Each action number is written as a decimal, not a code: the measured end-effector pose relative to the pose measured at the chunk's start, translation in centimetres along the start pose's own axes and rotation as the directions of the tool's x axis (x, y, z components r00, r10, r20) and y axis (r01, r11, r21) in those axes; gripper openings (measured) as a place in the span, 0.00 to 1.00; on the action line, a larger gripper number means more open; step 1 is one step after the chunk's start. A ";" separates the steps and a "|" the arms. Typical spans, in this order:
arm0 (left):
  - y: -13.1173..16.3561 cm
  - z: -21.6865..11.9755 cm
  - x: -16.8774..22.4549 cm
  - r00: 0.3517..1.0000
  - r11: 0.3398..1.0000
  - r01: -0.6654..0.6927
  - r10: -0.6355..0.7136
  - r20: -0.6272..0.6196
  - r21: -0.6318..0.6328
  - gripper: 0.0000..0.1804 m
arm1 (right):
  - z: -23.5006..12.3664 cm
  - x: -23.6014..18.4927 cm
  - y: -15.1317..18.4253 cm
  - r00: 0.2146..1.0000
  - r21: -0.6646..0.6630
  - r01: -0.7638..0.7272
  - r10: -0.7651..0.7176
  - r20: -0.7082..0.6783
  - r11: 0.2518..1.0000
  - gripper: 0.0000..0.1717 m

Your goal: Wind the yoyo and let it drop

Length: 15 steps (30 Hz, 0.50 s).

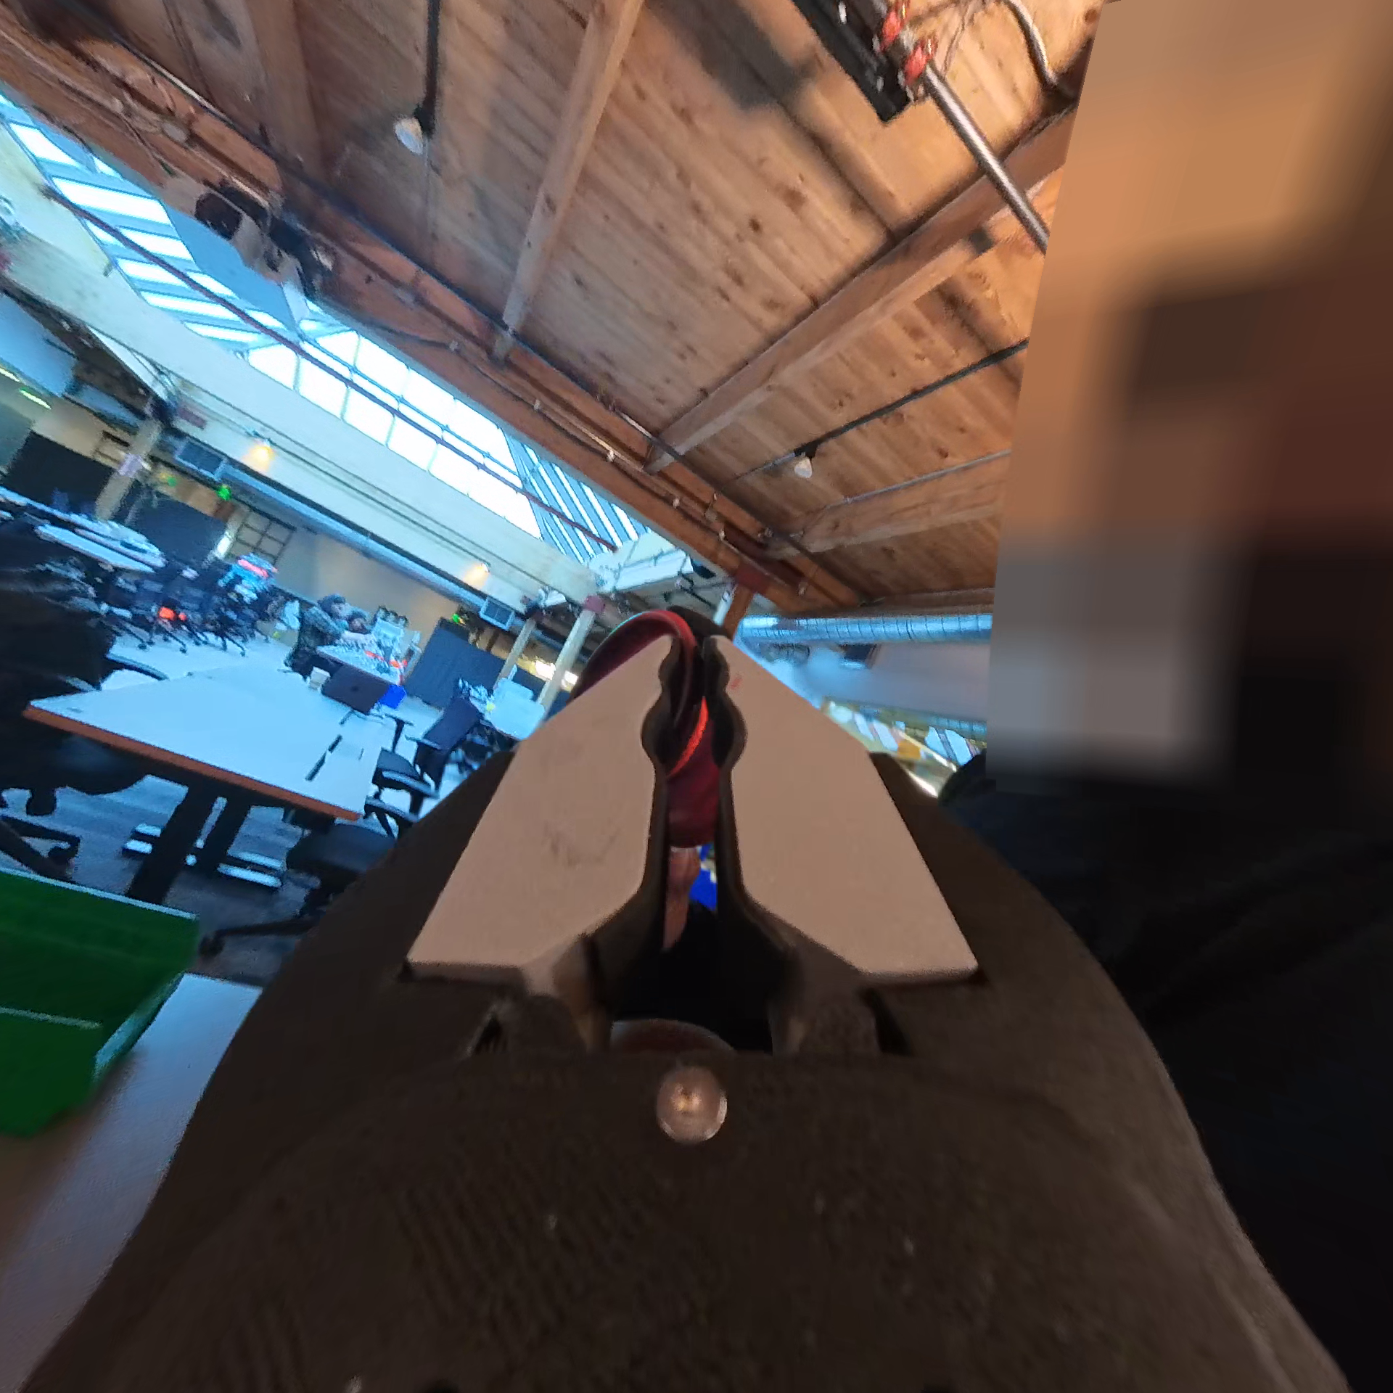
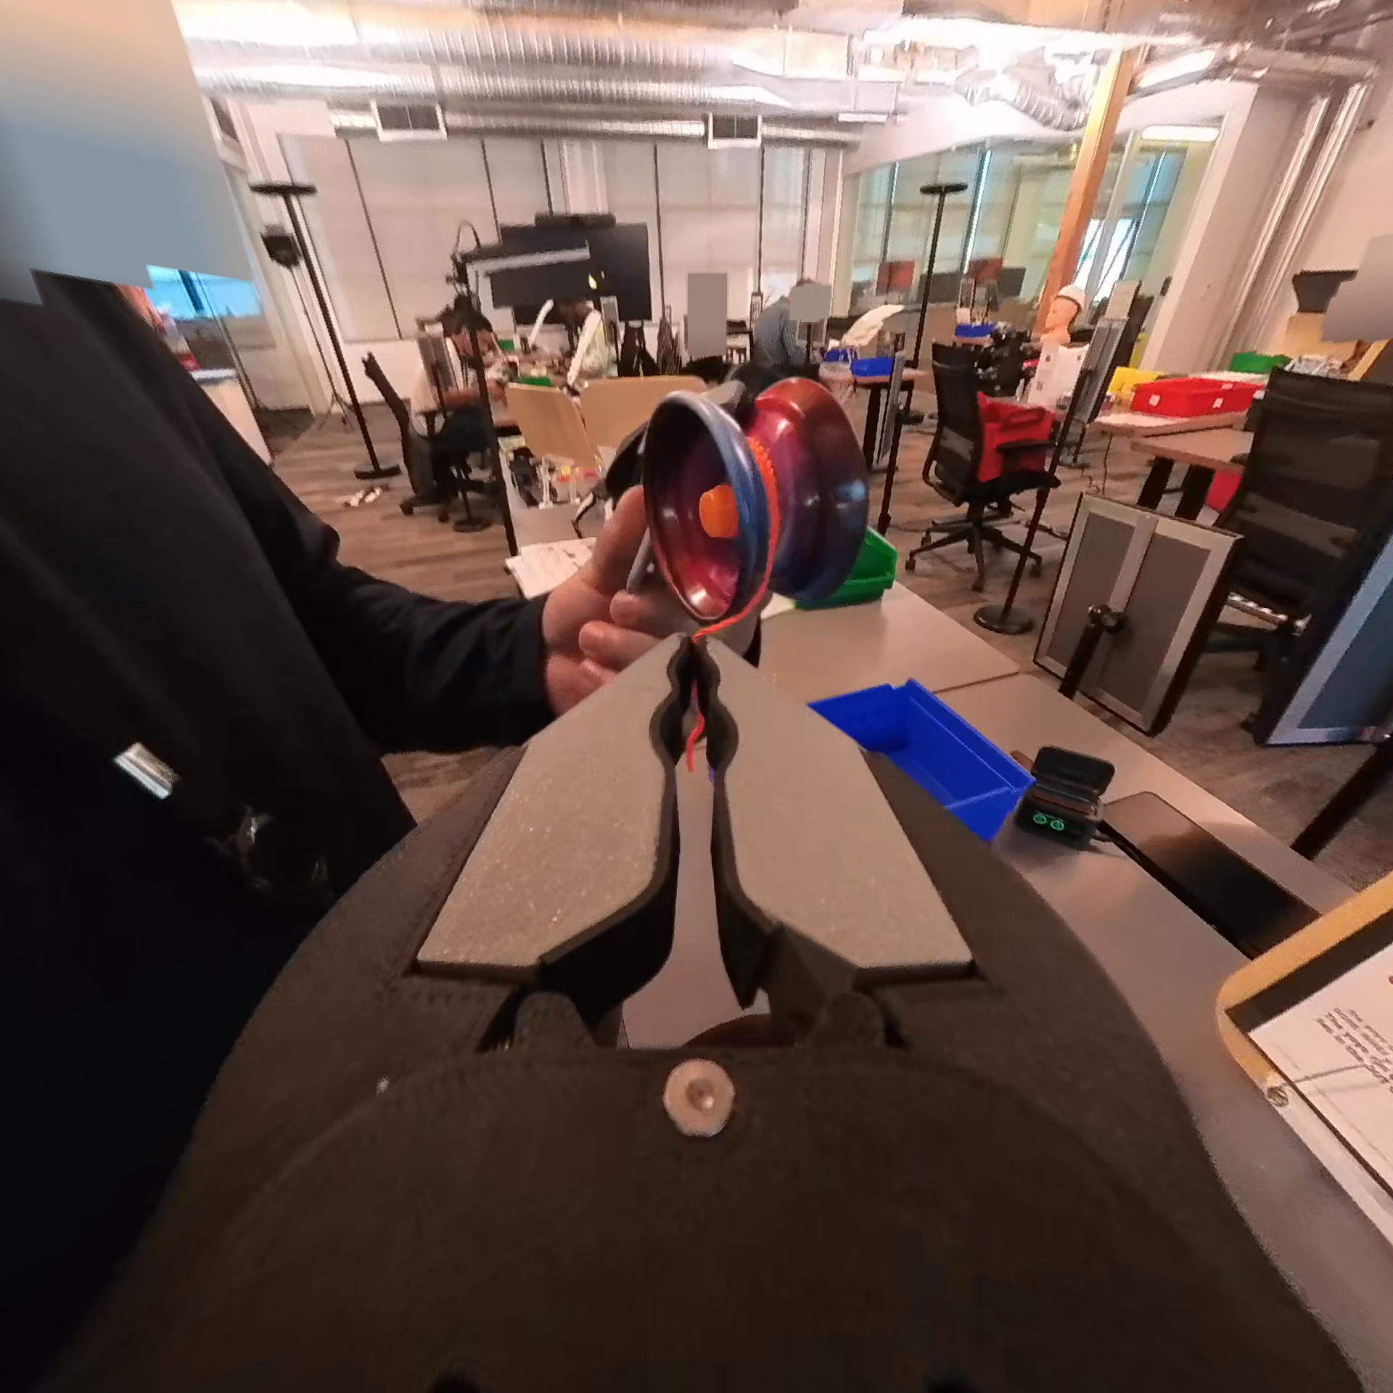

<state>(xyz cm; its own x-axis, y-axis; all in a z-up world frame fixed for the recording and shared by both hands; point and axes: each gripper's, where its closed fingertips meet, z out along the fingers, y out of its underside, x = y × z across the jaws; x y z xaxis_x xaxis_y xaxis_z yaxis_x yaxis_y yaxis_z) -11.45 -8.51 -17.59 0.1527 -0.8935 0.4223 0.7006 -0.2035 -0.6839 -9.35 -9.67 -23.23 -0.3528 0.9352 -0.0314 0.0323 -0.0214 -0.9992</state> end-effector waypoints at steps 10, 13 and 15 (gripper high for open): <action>4.6 8.8 -3.4 0.996 0.999 -0.033 0.030 0.081 0.036 0.01 | -10.1 2.7 -0.1 0.990 0.155 -0.134 0.138 -0.016 0.979 0.00; 6.7 12.3 -5.2 0.997 1.000 0.009 -0.011 0.075 0.027 0.01 | -15.1 3.7 -0.3 0.983 0.217 -0.176 0.181 -0.003 0.960 0.00; 8.2 14.7 -6.3 0.997 0.999 0.037 -0.038 0.067 0.014 0.01 | -18.3 4.0 -0.5 0.980 0.253 -0.197 0.201 0.013 0.947 0.00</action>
<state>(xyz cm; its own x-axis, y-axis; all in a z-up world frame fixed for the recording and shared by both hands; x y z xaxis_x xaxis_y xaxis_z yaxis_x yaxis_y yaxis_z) 3.62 1.35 -17.15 0.1728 -0.8563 0.4868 0.7154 -0.2306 -0.6596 6.34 0.54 -22.45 -0.3510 0.9073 -0.2317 -0.1368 -0.2945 -0.9458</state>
